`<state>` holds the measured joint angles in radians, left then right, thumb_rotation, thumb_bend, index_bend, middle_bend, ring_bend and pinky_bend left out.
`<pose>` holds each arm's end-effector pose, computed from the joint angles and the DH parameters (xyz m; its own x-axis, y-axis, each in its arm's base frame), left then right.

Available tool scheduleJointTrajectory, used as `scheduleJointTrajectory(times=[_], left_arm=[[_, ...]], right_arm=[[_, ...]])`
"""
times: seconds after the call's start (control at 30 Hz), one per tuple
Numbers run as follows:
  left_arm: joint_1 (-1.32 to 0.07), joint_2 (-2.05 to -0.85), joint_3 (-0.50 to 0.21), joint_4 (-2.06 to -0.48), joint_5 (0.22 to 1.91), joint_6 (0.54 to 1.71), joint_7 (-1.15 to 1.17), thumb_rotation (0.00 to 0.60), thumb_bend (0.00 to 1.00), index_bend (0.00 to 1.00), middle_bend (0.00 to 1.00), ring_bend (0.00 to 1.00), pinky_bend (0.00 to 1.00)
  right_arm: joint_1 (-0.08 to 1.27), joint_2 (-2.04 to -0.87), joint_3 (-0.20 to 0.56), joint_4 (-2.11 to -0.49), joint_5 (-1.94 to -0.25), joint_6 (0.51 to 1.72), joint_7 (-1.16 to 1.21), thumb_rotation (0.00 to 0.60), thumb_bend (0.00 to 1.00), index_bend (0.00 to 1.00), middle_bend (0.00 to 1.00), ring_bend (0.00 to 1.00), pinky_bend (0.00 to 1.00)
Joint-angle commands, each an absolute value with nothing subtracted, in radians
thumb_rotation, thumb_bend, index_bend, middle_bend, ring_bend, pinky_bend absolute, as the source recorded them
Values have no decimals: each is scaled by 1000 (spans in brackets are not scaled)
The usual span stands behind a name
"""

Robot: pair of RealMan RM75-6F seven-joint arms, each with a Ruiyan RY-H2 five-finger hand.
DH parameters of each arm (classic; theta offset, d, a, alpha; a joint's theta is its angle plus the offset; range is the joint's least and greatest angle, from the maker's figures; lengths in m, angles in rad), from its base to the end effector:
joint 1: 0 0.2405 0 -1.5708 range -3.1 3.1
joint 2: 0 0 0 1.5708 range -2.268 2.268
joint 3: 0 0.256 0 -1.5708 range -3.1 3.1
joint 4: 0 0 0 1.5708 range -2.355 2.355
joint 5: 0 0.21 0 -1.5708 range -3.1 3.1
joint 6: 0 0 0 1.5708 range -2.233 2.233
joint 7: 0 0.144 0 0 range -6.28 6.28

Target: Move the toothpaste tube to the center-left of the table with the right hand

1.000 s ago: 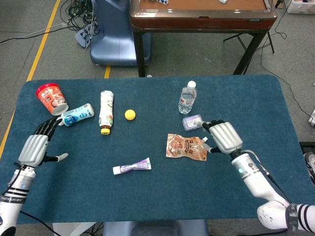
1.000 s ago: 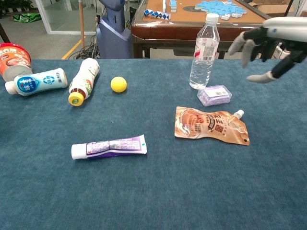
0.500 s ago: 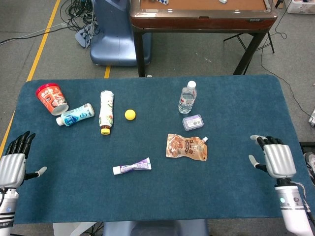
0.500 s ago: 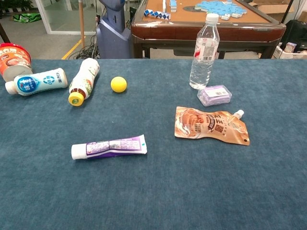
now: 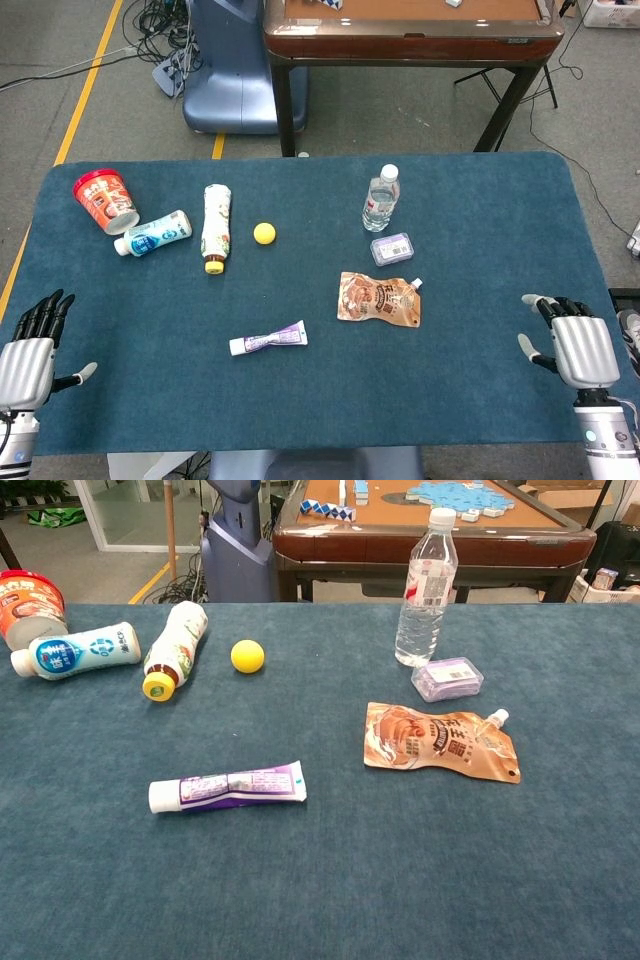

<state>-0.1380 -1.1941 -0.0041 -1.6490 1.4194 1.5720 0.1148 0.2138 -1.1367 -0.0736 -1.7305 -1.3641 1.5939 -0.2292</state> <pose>-0.2976 0.1859 0.1411 0.3984 -0.0432 0.9162 0.9172 0.0242 -0.3977 -0.2870 -0.1904 0.1483 0.4902 0.0063 0.8716 -0.8715 0.0145 0.4901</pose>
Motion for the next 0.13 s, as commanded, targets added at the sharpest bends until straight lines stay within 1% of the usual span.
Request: scheduleJointTrajectory(times=[0.03,0.13], left_arm=[[-133,-1197,-8,-1650,1423,1574,116,600,23,0,0,0,57],[-128,-1196,-14,-1649,1425,1571,113,600,23,0,0,0,57]], right_arm=[[202,-1136,-61,-1734,-1375,1589,-245,600,335,319,419,328,344],[193,-1136,-51,-1736,-1381,1583,-246,600,335,324,421,331,344]])
